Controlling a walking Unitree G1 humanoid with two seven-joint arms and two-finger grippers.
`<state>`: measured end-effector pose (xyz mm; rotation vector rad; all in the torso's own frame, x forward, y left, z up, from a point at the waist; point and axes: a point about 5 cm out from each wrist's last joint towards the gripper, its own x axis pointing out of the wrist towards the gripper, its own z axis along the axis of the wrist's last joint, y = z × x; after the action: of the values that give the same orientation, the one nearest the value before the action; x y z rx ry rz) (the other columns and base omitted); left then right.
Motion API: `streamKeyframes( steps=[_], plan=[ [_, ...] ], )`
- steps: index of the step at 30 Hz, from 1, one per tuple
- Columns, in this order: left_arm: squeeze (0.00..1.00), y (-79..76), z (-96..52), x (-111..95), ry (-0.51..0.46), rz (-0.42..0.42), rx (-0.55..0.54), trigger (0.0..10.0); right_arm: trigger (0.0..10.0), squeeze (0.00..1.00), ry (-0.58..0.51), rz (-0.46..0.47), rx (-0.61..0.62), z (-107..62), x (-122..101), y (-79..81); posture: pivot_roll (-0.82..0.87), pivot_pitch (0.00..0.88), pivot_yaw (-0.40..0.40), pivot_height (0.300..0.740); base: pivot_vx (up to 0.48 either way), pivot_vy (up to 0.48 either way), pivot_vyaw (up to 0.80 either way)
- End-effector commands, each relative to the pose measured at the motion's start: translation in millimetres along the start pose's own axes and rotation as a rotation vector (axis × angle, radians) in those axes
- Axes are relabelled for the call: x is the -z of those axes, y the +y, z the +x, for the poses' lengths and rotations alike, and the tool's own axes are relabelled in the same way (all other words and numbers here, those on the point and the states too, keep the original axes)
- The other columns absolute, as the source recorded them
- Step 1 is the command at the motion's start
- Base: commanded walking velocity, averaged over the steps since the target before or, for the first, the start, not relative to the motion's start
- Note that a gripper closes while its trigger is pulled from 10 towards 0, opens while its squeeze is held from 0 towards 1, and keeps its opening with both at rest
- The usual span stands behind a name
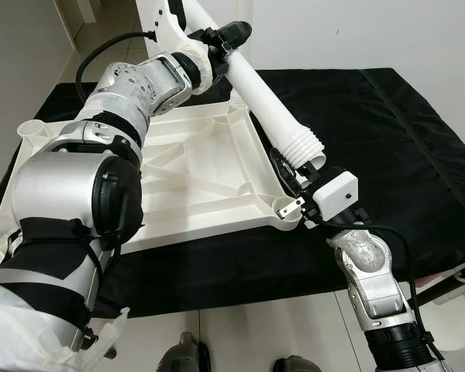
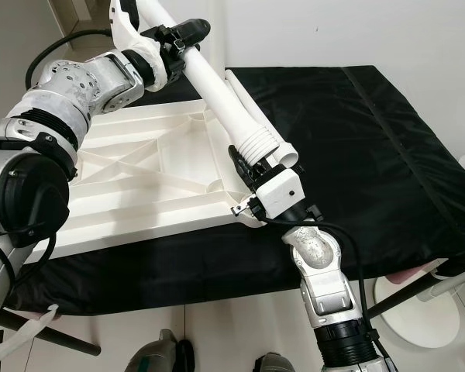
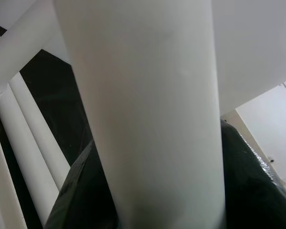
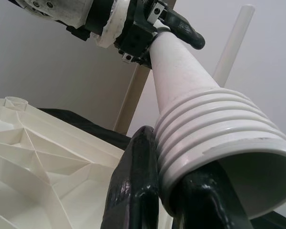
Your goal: Building children table
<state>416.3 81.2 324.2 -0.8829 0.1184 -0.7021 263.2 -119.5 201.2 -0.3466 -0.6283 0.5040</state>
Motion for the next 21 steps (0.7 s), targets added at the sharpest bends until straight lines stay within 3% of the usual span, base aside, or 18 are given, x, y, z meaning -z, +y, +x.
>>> streamKeyframes(
  steps=[1, 2, 3, 11, 12, 15, 16, 21],
  plan=[
    [0.0, -17.4, 1.5, -9.9, -0.027, 0.063, 0.154, 0.0, 10.0, 0.0, 0.028, 0.006, 0.016, -2.6, 3.7, 0.1, 0.0, 0.0, 0.068, 0.74, 0.0, 0.0, 0.0],
    [0.0, -17.5, 1.4, -10.2, -0.028, 0.066, 0.156, 0.0, 10.0, 0.0, 0.025, 0.012, 0.024, -2.5, 3.4, -0.5, 0.0, 0.0, 0.068, 0.74, 0.0, 0.0, 0.0],
    [0.0, -17.1, 1.0, -12.2, -0.042, 0.066, 0.152, 0.0, 10.0, 1.0, 0.002, 0.028, 0.094, -3.8, 1.4, -4.2, 0.0, 0.0, 0.06, 0.74, 0.0, 0.0, 0.0],
    [0.0, -17.5, 1.6, -11.2, -0.034, 0.073, 0.149, 0.0, 10.0, 1.0, -0.026, -0.02, 0.213, -9.5, -2.6, 0.9, 0.0, 0.0, 0.064, 0.74, 0.0, 0.0, 0.0],
    [0.0, -17.4, 2.3, -9.8, -0.018, 0.098, 0.134, 9.8, 10.0, 1.0, -0.031, -0.038, 0.233, -10.9, -3.7, 2.1, 0.0, 0.0, 0.065, 0.74, 0.0, 0.0, 0.0],
    [0.0, -16.9, 2.9, -8.5, -0.006, 0.099, 0.116, 10.0, 10.0, 0.96, -0.032, -0.023, 0.245, -12.6, -4.3, 4.2, 0.01, 0.0, 0.067, 0.74, 0.0, 0.0, 0.0],
    [0.0, -17.0, 2.9, -9.3, -0.008, 0.092, 0.107, 10.0, 10.0, 0.0, -0.032, -0.021, 0.252, -14.5, -5.4, 7.1, 0.01, 0.0, 0.075, 0.74, 0.0, 0.0, 0.0],
    [0.0, -19.4, 1.6, -17.5, -0.025, 0.076, 0.072, 10.0, 10.0, 0.0, 0.021, -0.049, 0.293, -36.5, -1.7, 20.7, 0.01, 0.0, 0.081, 0.74, 0.0, 0.0, 0.0]
  ],
)
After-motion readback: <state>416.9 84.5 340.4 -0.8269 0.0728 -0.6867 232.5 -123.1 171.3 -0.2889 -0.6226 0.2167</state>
